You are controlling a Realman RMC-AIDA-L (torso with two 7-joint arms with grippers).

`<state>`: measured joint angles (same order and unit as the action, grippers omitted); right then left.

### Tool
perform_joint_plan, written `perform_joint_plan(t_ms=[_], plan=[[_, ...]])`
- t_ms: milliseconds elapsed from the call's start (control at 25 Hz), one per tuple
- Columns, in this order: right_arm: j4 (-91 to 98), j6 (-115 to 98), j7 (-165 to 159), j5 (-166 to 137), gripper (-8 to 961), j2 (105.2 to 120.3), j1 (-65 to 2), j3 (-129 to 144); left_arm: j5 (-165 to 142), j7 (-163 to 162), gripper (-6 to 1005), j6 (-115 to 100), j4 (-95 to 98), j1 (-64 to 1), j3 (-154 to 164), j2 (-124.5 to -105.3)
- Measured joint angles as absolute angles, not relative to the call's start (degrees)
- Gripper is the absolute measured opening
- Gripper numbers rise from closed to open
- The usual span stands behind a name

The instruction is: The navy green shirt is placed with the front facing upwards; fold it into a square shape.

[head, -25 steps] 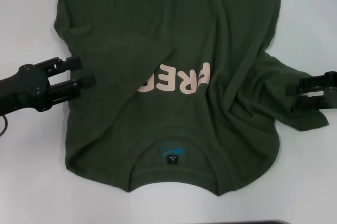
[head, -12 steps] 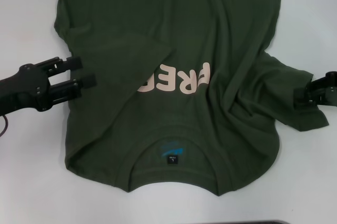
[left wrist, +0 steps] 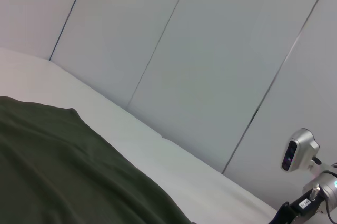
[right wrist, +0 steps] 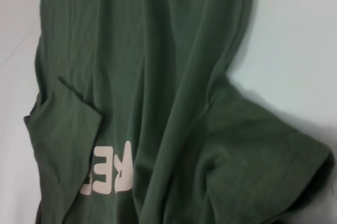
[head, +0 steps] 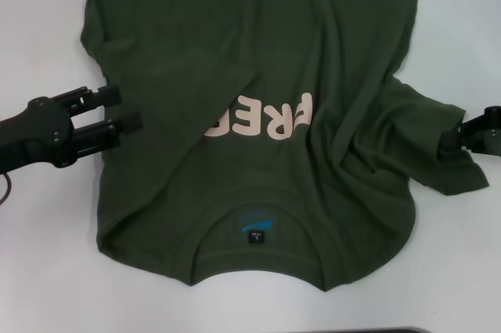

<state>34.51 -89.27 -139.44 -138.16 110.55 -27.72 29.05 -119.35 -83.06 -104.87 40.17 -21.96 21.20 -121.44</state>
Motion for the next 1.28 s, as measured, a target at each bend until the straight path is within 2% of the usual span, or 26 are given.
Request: perform_joint_plan(t_ms=[200, 400, 720, 960, 1280], plan=[[33.63, -89.94, -139.69, -137.99, 20, 110.33, -27.86, 29.06, -119.35, -83.05, 720, -104.73, 40.15, -21.93, 21.28, -121.44], [33.27, -90.12, -140.81, -138.15, 29, 110.19, -27.87, 29.07, -119.35, -83.06, 720, -104.66, 40.16, -22.09, 21.35, -121.44], [33.22, -89.6, -141.12, -137.96, 102, 110.0, -27.55, 28.37, -119.35, -83.06, 720, -104.91, 40.21, -22.14, 21.25, -121.44], [33.22, -89.4, -141.17, -137.96, 327, 110.07, -27.68, 28.07, -119.35, -83.06, 720, -104.86, 40.2, -22.15, 21.25, -121.44], [33.22, -88.85, -141.24, -137.95, 338, 110.67, -27.84, 25.95, -119.36, -83.06, 721, -104.77, 40.16, -22.15, 21.37, -121.44]])
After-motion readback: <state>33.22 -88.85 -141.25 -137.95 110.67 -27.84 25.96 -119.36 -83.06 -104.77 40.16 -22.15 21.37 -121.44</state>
